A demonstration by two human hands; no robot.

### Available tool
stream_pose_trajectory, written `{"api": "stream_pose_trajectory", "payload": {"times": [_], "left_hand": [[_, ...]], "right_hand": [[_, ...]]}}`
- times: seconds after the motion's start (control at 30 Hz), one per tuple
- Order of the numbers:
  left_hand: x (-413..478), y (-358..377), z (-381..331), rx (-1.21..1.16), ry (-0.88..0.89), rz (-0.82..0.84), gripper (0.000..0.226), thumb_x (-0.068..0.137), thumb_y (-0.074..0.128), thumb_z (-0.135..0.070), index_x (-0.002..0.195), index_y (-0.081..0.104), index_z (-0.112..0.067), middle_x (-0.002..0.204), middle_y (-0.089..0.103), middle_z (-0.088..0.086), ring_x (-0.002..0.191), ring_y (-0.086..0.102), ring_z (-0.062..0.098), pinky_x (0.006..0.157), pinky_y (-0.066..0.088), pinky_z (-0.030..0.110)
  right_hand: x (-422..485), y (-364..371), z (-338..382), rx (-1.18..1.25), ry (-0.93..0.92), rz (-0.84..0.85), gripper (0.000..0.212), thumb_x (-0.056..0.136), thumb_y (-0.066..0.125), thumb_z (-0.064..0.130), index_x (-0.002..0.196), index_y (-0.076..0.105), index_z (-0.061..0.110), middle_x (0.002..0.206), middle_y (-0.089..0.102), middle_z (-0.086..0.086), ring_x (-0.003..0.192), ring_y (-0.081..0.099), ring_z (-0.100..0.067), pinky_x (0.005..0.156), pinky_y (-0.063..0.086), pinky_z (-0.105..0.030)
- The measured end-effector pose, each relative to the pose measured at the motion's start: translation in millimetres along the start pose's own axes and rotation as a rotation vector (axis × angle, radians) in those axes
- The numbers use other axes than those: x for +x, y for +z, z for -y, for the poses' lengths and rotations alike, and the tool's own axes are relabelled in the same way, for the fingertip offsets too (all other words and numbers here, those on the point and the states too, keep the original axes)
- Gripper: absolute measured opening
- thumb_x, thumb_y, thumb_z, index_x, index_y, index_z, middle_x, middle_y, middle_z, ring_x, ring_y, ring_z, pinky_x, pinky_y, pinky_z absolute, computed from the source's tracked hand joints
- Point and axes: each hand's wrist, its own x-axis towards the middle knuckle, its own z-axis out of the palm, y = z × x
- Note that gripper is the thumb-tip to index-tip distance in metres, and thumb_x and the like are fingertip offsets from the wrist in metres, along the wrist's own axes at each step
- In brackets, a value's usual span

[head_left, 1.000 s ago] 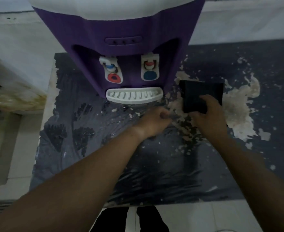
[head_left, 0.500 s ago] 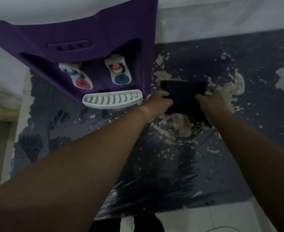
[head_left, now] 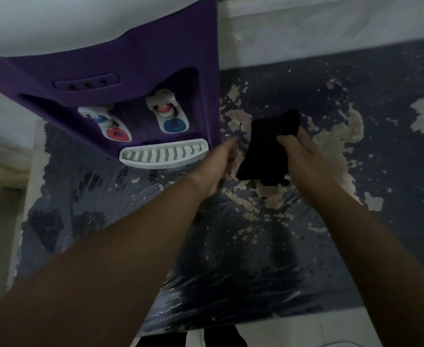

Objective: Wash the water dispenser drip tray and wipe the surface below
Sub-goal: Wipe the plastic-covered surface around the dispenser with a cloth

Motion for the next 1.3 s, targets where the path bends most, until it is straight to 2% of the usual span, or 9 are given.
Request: {"api": "stream_pose_trajectory", "payload": {"times": [0.23, 0.47, 0.63, 0.8, 0.93, 1.07, 1.13, 1.2, 1.3], "left_hand": [[-39, -18, 7, -0.309, -0.159, 0.197, 0.058, 0.087, 0.053, -0.060, 0.125, 0.063, -0.018, 0.118, 0.071, 0.008, 0.110, 0.066, 0.027, 0.090, 0.052, 0.038], [-74, -37, 7, -0.480, -0.033, 0.278, 0.059, 0.096, 0.038, -0.053, 0.140, 0.051, -0.016, 0.136, 0.059, 0.009, 0.127, 0.054, 0.028, 0.109, 0.039, 0.047], [-98, -44, 11, -0.454, -0.027, 0.417, 0.078, 0.092, 0.030, -0.066, 0.149, 0.036, -0.013, 0.156, 0.034, 0.011, 0.144, 0.032, 0.026, 0.119, 0.022, 0.050], [-111, -123, 37, -0.113, 0.237, -0.038, 0.035, 0.102, 0.039, -0.039, 0.110, 0.067, -0.020, 0.113, 0.072, -0.005, 0.106, 0.067, 0.013, 0.096, 0.048, 0.037], [-121, -257, 120, 0.782, 0.524, -0.648, 0.033, 0.096, 0.047, -0.030, 0.122, 0.057, -0.012, 0.129, 0.055, 0.007, 0.119, 0.053, 0.024, 0.105, 0.041, 0.044], [-134, -347, 174, 1.248, 0.271, -0.671, 0.061, 0.095, 0.024, -0.052, 0.153, 0.025, -0.030, 0.163, 0.014, 0.010, 0.149, 0.011, 0.036, 0.117, 0.015, 0.053], [-132, -354, 186, 1.306, 0.333, -0.685, 0.063, 0.096, 0.018, -0.055, 0.155, 0.016, -0.034, 0.165, 0.005, 0.007, 0.151, 0.001, 0.032, 0.119, 0.008, 0.053], [-129, -354, 192, 1.290, 0.403, -0.724, 0.061, 0.097, 0.019, -0.052, 0.155, 0.018, -0.032, 0.165, 0.006, 0.005, 0.151, -0.001, 0.028, 0.120, 0.009, 0.052], [-126, -358, 196, 1.227, 0.443, -0.759, 0.060, 0.099, 0.018, -0.044, 0.155, 0.017, -0.025, 0.165, 0.007, 0.002, 0.152, -0.001, 0.022, 0.121, 0.009, 0.050]], "right_hand": [[-28, 16, 15, 0.412, 0.192, 0.076, 0.032, 0.101, 0.044, 0.024, 0.130, 0.057, 0.023, 0.121, 0.070, -0.004, 0.110, 0.068, -0.023, 0.089, 0.058, -0.042], [-51, 37, -1, 0.079, 0.126, 0.023, 0.032, 0.096, 0.055, 0.042, 0.124, 0.048, 0.053, 0.118, 0.062, 0.015, 0.107, 0.063, -0.013, 0.097, 0.053, -0.043], [-69, 86, -8, 0.036, 0.116, 0.103, 0.054, 0.092, 0.060, 0.051, 0.142, 0.045, 0.038, 0.127, 0.064, 0.010, 0.112, 0.062, -0.006, 0.101, 0.050, -0.034], [-65, 109, -18, 0.177, 0.302, -0.084, 0.026, 0.086, 0.067, 0.033, 0.109, 0.064, 0.023, 0.113, 0.070, -0.008, 0.103, 0.067, -0.029, 0.096, 0.053, -0.048], [-59, 93, -34, 0.075, 0.152, -0.196, 0.022, 0.089, 0.062, 0.034, 0.108, 0.063, 0.024, 0.103, 0.071, -0.007, 0.089, 0.071, -0.028, 0.079, 0.060, -0.044], [-50, 73, -68, -0.450, -0.190, -0.401, 0.029, 0.093, 0.051, 0.039, 0.102, 0.061, 0.014, 0.089, 0.065, -0.014, 0.077, 0.060, -0.032, 0.062, 0.044, -0.036], [-41, 74, -90, -0.555, -0.273, -0.458, 0.035, 0.096, 0.048, 0.039, 0.100, 0.059, 0.006, 0.088, 0.060, -0.015, 0.080, 0.057, -0.035, 0.064, 0.043, -0.039], [-31, 83, -113, -0.722, -0.317, -0.490, 0.043, 0.099, 0.041, 0.044, 0.104, 0.055, 0.003, 0.103, 0.057, -0.019, 0.098, 0.055, -0.040, 0.079, 0.046, -0.047], [-22, 106, -129, -0.881, -0.348, -0.569, 0.050, 0.102, 0.036, 0.041, 0.142, 0.041, 0.011, 0.145, 0.046, -0.016, 0.134, 0.041, -0.035, 0.115, 0.028, -0.052]]}}
